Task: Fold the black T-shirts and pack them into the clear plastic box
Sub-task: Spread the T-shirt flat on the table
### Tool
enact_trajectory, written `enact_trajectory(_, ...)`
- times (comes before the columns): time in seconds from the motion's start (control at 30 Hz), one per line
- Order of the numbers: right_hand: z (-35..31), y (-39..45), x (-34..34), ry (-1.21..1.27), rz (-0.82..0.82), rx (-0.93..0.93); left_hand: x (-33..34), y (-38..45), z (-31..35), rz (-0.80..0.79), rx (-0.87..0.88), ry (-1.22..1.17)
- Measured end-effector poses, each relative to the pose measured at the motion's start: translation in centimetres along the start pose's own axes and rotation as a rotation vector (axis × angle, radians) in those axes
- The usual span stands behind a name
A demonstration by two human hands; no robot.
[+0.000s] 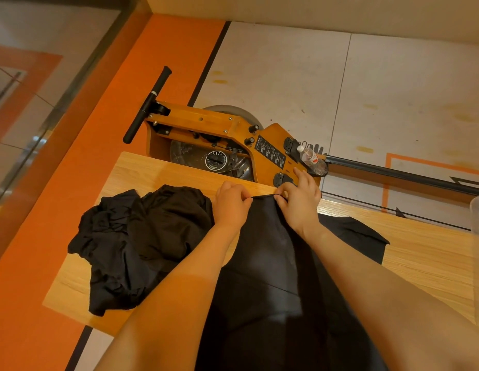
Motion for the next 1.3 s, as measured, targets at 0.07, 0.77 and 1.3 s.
enact_trajectory(0.07,0.1,0.2,0.0,0.014,0.012,0.048,-0.3,0.1,-0.1,0.034,-0.005,0.004)
enact_trajectory(0.77,1.1,-8.1,2.1,-0.359,-0.160,-0.192,4.8,-3.8,0.0,-0.072,0.442,0.604)
enact_trajectory(1.3,8.5,-13.2,-3.4,-0.369,-0.037,0.086,6.2,-5.9,0.8,-0.115,0.571,0.641)
Point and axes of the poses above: each hand's wrist, its own y-axis towards the middle knuckle, its own x-axis out of the palm, z = x × y, the point moved 6 cm from there along y, towards the middle knuckle, and after that the axes turned 11 degrees about -x, right-handed, at the moved point
